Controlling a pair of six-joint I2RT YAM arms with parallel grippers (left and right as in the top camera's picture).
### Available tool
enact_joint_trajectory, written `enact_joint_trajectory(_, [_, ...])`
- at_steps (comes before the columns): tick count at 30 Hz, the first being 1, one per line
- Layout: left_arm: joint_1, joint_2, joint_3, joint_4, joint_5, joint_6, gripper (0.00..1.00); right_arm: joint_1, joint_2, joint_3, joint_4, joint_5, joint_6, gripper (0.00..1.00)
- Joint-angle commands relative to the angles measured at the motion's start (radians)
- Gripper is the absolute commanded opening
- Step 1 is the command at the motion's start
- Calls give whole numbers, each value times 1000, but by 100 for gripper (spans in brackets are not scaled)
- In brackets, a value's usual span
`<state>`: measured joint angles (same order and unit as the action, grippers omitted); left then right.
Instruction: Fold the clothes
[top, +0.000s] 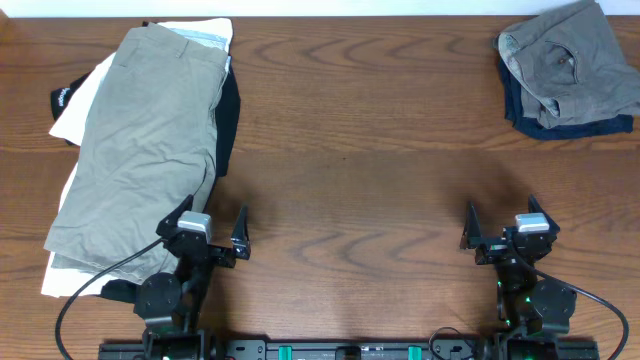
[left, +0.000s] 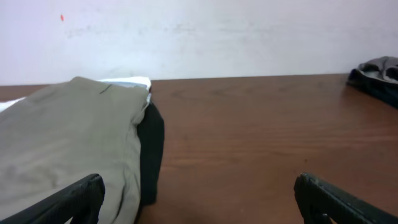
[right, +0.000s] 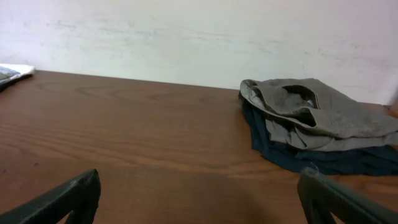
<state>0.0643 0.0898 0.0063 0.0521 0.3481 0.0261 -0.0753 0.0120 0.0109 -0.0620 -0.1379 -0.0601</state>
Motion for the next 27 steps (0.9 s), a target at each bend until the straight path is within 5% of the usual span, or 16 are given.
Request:
enact_joint_trajectory(1, [-3, -51, -2, -61, -28, -4, 98, 10, -6, -5, 0, 4, -8, 99])
enact_joint_trajectory(27, [-3, -85, -2, -97, -28, -4, 98, 10, -6, -5, 0, 4, -8, 99])
